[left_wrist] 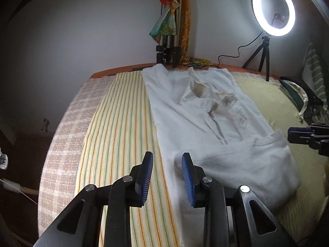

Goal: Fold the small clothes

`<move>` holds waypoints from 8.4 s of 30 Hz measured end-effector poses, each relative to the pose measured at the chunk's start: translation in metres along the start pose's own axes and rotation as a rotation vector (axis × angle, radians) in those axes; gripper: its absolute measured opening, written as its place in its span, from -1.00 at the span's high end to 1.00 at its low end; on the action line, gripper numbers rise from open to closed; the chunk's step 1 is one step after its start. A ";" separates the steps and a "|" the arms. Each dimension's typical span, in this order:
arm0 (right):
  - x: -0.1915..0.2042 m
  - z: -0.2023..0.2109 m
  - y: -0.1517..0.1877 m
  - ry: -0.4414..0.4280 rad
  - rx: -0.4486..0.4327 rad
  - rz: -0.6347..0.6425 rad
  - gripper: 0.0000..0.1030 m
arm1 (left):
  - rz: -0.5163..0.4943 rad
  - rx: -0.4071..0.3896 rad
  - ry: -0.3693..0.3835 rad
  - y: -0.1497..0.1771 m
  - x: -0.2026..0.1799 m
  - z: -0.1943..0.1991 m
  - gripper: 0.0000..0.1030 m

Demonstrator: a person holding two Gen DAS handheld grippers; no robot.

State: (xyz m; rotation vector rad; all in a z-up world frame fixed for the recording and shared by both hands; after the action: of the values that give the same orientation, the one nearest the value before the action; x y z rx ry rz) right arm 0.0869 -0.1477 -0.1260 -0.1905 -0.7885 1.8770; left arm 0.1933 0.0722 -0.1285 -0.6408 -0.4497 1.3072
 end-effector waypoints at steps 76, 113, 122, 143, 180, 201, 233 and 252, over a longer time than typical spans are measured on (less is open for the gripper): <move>-0.161 -0.125 -0.164 -0.024 -0.007 -0.135 0.29 | 0.032 0.044 -0.070 -0.172 0.068 -0.202 -0.16; -0.116 -0.033 -0.169 -0.126 -0.132 -0.135 0.91 | 0.072 -0.100 0.078 -0.180 0.046 -0.089 0.97; -0.067 0.025 -0.117 -0.105 -0.137 -0.073 0.91 | 0.042 -0.135 0.081 -0.137 0.022 -0.015 0.97; -0.007 0.043 0.058 0.073 -0.019 0.164 0.91 | -0.063 0.016 0.049 0.047 0.005 0.039 0.94; -0.065 0.021 0.063 -0.496 0.019 -0.528 0.86 | 0.571 0.129 0.420 0.059 0.051 0.025 0.97; -0.044 0.044 0.081 -0.062 0.050 -0.212 0.82 | 0.370 0.159 0.195 0.084 0.046 0.055 0.72; -0.100 0.000 -0.008 -0.272 0.032 -0.367 0.19 | 0.057 0.069 0.235 0.036 -0.050 0.044 0.46; -0.137 -0.053 -0.046 -0.338 0.024 -0.564 0.89 | -0.039 0.180 0.241 0.043 -0.079 -0.011 0.45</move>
State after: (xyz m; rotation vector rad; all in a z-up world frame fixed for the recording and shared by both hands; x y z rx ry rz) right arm 0.2079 -0.2324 -0.1695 0.3447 -0.9304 1.3912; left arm 0.1521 -0.0009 -0.1611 -0.6257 -0.1458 1.1999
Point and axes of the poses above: each gripper's, at about its wrist camera, not at the fingertips, and z roughly against the way its jaws point, x to its left, y to its underside, the point moved 2 cm from there along -z, roughly the way its jaws point, and after that the axes turned 1 degree about x, right-handed, at the moved point
